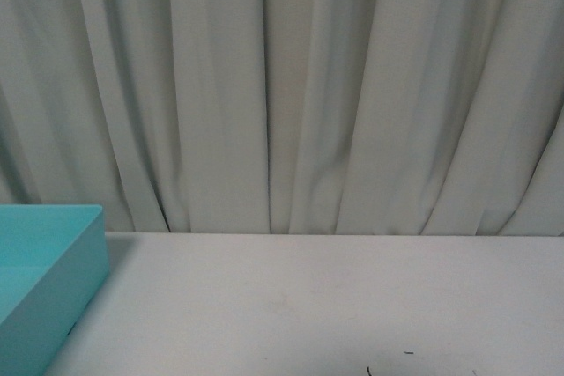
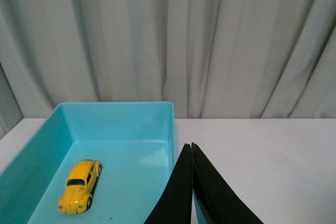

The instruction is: Wind up and store yellow beetle toy

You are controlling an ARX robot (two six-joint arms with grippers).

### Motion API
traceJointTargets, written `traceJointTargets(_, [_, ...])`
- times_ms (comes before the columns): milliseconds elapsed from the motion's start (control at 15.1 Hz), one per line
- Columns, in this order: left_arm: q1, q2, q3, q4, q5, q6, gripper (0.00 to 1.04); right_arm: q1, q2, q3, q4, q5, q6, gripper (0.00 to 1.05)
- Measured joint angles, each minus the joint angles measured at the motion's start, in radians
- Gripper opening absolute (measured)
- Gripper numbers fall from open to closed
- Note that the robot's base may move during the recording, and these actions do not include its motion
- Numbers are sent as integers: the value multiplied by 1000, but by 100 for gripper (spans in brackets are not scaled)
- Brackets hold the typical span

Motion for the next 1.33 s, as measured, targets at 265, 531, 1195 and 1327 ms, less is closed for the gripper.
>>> traceJointTargets(265, [0, -158, 1, -169, 0, 0, 2, 0, 0, 0, 1, 0, 0, 98])
traceJointTargets(531, [0, -159, 0, -166, 0, -2, 30, 0, 0, 0, 0, 0, 0, 98])
traceJointTargets(1195, [0, -159, 0, -166, 0, -2, 98, 0, 0, 0, 0, 0, 0, 98])
traceJointTargets(1327, [0, -159, 0, -166, 0, -2, 98, 0, 0, 0, 0, 0, 0, 98])
